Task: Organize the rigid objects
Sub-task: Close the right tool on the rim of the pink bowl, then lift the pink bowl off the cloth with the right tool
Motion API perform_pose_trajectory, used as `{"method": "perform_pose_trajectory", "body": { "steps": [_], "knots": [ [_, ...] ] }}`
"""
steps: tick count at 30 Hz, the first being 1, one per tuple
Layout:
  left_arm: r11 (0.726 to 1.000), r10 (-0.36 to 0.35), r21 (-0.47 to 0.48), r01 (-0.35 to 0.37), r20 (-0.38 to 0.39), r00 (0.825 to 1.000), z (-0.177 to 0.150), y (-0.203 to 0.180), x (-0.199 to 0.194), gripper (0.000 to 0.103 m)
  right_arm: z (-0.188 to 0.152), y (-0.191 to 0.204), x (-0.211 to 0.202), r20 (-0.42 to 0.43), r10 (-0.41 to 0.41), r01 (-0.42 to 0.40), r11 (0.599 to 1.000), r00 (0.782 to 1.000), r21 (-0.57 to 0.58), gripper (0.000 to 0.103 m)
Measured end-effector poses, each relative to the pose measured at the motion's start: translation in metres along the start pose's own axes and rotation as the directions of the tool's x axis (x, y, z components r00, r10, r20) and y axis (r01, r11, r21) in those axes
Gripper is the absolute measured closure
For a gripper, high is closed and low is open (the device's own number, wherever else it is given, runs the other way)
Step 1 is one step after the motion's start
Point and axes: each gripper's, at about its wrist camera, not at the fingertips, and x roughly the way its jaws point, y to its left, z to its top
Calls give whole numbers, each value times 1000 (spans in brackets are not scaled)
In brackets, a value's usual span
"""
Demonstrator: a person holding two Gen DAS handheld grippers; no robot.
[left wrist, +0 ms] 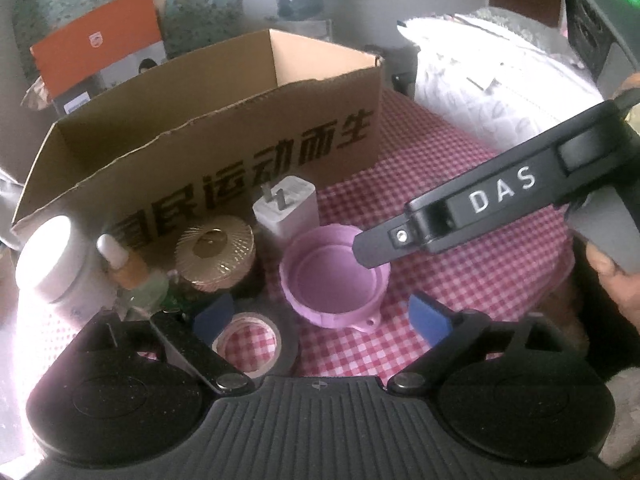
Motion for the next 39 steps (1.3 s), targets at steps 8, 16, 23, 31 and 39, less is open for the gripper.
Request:
{"method": "perform_pose_trajectory", "body": {
  "steps": [8,16,23,31,39],
  "knots": [
    [1000,-20,15,20,-25,999,5,-1,15,9,7,8,9,-8,-7,6,993,1000,-116,52],
    [998,-56,22,58,-53,997,7,-3,22,17,7,10,24,-54,-32,22,984,998,-179,84],
    [993,-111,23,112,-67,992,9,-8,26,18,4,-8,17,-55,-53,44,988,997,-151,85],
    [987,-135,75,140,-74,988,13,-16,31,18,2,-23,6,-55,-46,40,994,997,-101,85],
    [989,-126,71,132,-81,989,14,-23,43,20,1,-24,8,-49,-32,28,997,998,-67,85]
  ]
}}
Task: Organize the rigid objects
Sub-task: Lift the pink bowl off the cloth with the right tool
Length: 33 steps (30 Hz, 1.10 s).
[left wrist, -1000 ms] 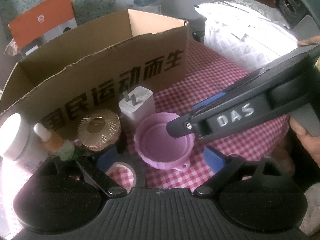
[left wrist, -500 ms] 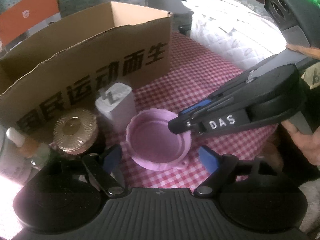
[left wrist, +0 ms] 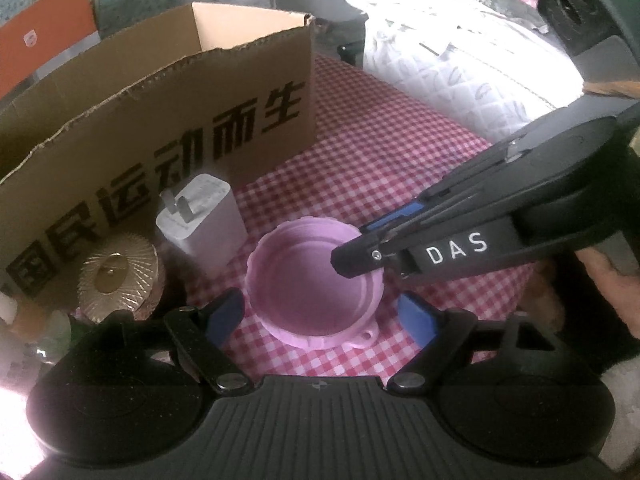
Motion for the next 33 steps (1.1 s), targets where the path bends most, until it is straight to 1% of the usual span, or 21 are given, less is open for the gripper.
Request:
{"method": "perform_pose_trajectory", "body": {
  "steps": [1,5,11,20,33],
  "knots": [
    [1000,2,-1,-2,-7,1000,-1,-1,2,23,1,-1,0,-1,1,-1,1000,1000,5,85],
    [1000,-2,-15,2,-7,1000,-3,-2,4,27,2,-1,1,-4,2,-2,1000,1000,20,85],
    [1000,4,-14,-4,-2,1000,-2,-2,4,30,-1,1,-1,-2,-10,10,1000,1000,28,85],
    [1000,-17,-3,17,-5,1000,-4,-7,2,30,-11,1,-8,-10,-22,22,999,1000,46,84],
    [1000,-12,2,12,-15,1000,0,-9,5,28,-15,-2,-11,2,-14,14,998,1000,62,83]
  ]
}}
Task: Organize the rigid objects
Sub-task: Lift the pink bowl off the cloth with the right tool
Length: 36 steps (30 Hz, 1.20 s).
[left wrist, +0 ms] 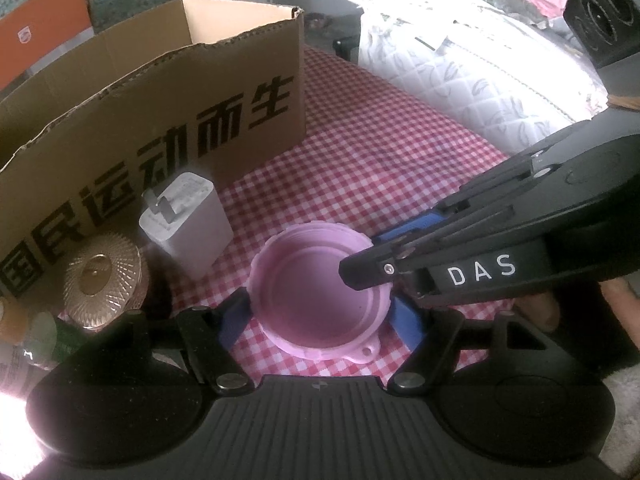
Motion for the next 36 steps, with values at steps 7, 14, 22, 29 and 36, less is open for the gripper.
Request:
{"method": "perform_pose_trajectory", "body": {
  "steps": [7,14,22,29,36],
  "knots": [
    [1000,9,-1,-9,4,1000,1,0,0,29,-2,1,-1,6,0,0,1000,1000,0,83],
    [1000,22,7,-22,6,1000,3,0,-1,30,-1,4,-3,16,9,-9,1000,1000,4,82],
    [999,32,-7,-32,6,999,6,3,-1,30,6,8,1,31,11,-11,1000,999,-3,82],
    [999,33,-9,-33,-5,999,8,4,2,30,6,7,7,33,12,-12,1000,999,-4,82],
    [1000,22,-21,-22,-10,1000,9,6,5,29,4,1,9,33,16,-16,1000,999,0,82]
  ]
}}
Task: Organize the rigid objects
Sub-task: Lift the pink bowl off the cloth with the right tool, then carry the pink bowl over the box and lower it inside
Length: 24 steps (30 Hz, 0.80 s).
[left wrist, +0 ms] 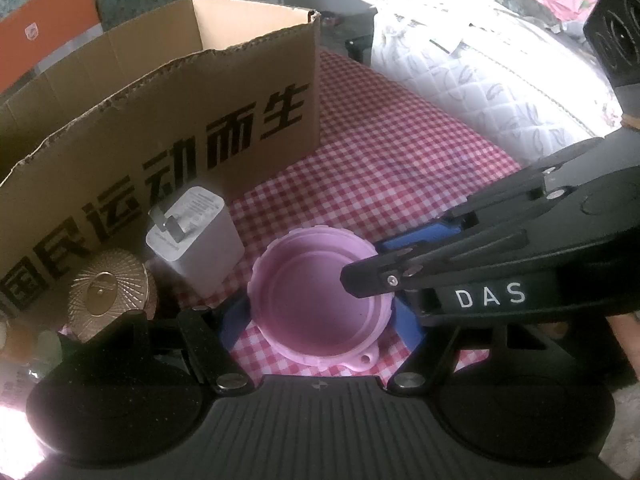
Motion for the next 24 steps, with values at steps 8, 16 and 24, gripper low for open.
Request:
{"method": "perform_pose_trajectory", "body": {
  "steps": [8,16,24],
  "knots": [
    [1000,21,19,-21,11,1000,1,-3,-3,30,-2,3,-4,17,7,-7,1000,1000,7,82],
    [999,49,11,-50,89,995,4,-3,-32,30,2,19,-30,86,13,-10,1000,996,-26,82],
    [996,88,-35,-82,222,971,14,8,-80,30,22,53,-69,202,22,4,992,979,-127,82]
  ]
}}
